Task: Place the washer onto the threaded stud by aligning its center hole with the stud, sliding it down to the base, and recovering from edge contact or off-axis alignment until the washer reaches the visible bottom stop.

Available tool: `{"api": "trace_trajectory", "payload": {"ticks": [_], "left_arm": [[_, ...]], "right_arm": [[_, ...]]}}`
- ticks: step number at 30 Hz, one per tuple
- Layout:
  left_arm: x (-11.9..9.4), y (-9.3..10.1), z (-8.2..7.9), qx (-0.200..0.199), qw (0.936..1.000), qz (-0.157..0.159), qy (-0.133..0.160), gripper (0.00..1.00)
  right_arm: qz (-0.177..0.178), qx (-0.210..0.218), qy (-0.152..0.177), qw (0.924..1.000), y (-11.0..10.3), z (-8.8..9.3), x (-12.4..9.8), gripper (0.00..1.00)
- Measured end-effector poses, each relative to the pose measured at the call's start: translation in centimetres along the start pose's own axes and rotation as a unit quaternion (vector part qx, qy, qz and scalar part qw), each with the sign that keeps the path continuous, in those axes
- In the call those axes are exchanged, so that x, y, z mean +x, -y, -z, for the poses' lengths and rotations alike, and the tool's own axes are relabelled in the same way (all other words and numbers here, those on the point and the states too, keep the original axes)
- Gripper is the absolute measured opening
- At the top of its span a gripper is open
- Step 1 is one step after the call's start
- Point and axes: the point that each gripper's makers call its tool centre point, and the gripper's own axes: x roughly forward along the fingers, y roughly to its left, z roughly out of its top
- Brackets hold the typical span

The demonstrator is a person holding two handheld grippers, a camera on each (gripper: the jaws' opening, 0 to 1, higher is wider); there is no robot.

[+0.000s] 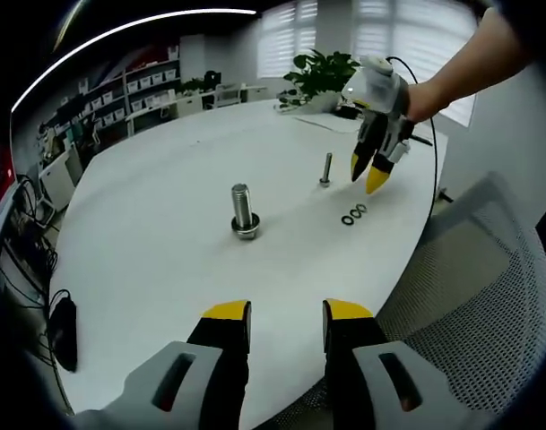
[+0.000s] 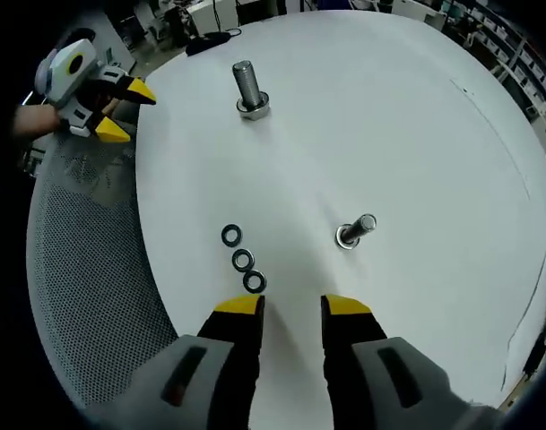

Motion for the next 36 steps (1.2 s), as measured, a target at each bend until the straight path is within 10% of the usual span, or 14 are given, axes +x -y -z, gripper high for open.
{"api": "trace_trajectory", "payload": {"ticks": [14,36], "left_arm": [[-0.1,0.2,-0.1,-0.001,1.0000,0.007,0.003,0.30],[-0.1,0.9,-0.5,-0.001,0.9996,0.026,0.015,0.31]], "right_arm": [[-0.005,0.026,-0.019,0.9995,-3.0,0.1,1.0,0.27],[0.031,0.043,-0.038,0.9978,-2.2,0.2,2.0,0.23]]}}
